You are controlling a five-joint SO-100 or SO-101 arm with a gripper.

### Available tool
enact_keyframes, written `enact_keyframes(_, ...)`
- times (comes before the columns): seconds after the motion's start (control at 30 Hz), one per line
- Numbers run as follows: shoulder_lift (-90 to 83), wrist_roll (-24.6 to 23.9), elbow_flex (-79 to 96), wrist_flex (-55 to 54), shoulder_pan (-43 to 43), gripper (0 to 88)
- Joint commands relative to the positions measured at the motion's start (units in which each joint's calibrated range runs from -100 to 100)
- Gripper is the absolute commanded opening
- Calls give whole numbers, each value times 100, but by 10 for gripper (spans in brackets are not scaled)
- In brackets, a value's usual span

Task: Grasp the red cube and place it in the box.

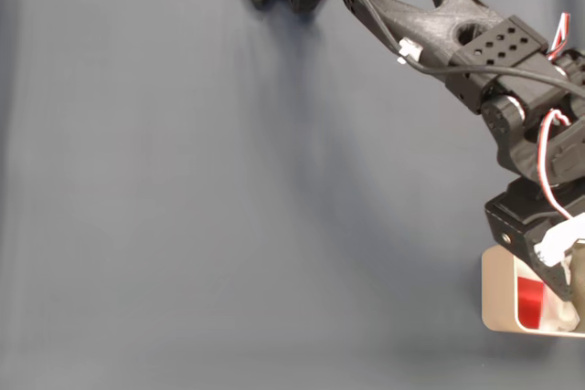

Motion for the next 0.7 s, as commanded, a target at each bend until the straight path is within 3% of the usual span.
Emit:
enact_keyframes(0.0,-133,-15,-261,-192,-64,461)
enact_keyframes(0.67,-133,-20,-261,-348,-64,461)
